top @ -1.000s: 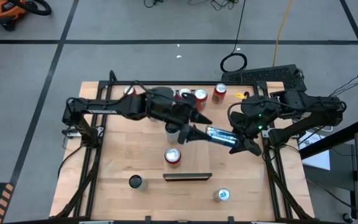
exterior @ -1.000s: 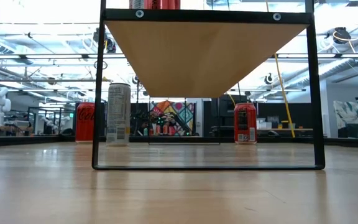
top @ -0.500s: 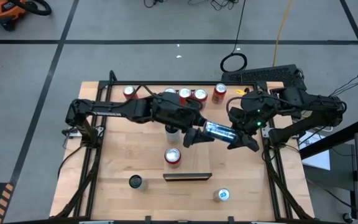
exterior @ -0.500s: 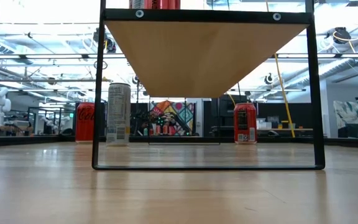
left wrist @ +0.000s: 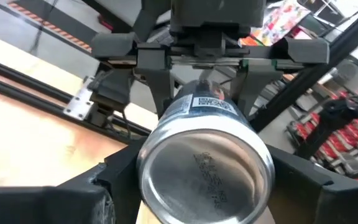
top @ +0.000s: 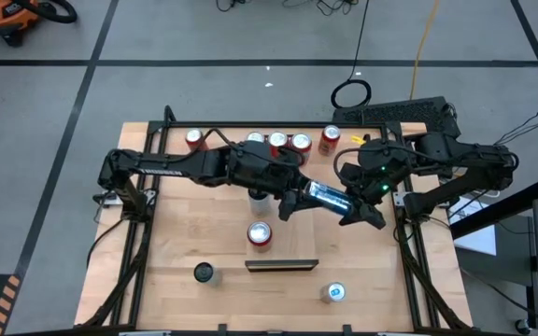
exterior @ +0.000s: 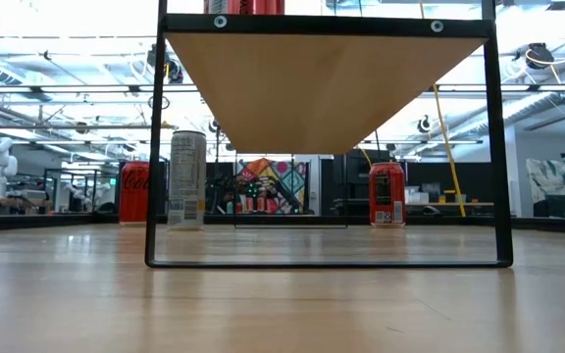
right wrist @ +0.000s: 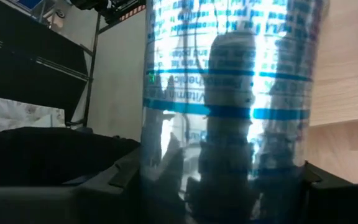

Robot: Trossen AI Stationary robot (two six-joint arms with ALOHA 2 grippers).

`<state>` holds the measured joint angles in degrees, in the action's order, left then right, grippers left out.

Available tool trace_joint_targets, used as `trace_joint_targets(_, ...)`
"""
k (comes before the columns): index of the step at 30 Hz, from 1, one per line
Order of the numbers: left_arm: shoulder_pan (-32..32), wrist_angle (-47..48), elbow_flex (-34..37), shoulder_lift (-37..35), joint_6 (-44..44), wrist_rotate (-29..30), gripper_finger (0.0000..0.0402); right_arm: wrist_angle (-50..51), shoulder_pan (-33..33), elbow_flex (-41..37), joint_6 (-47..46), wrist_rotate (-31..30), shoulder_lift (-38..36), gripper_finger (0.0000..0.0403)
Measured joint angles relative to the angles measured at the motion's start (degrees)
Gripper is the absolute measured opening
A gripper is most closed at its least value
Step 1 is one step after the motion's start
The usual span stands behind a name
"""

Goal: Place canned beverage on shelf
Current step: Put the top blue soda can on the shelf aligned with the other blue soda can

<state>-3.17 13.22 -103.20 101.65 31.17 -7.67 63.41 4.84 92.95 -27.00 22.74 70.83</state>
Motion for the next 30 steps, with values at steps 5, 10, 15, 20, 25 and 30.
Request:
trace_joint_targets(5,0.01,-0.44,0.0,0.0,0.03,0.05,0.0284,-0.15,0.0,0.0,-0.04,-0.2,0.08,0.0211)
trace_joint_targets(10,0.02,-0.47,0.0,0.0,-0.02,-0.26,0.0277,-0.1,0.0,0.0,0.02,-0.13,0.08,0.021)
trace_joint_targets(15,0.03,-0.4,0.0,0.0,-0.19,-1.17,0.0242,-0.16,0.02,0.0,0.26,0.17,0.08,0.021)
trace_joint_targets(20,0.03,-0.25,0.0,0.0,-0.19,-1.7,0.0228,-0.15,0.02,0.0,0.26,0.13,0.08,0.021)
trace_joint_targets(25,0.03,-0.41,0.0,0.0,-0.17,-1.8,0.0229,-0.24,0.02,-0.02,0.48,0.35,0.03,0.0224)
trace_joint_targets(30,0.01,-2.03,0.0,0.0,0.29,-2.32,0.0229,-0.45,0.0,0.0,0.24,2.98,-0.62,0.027)
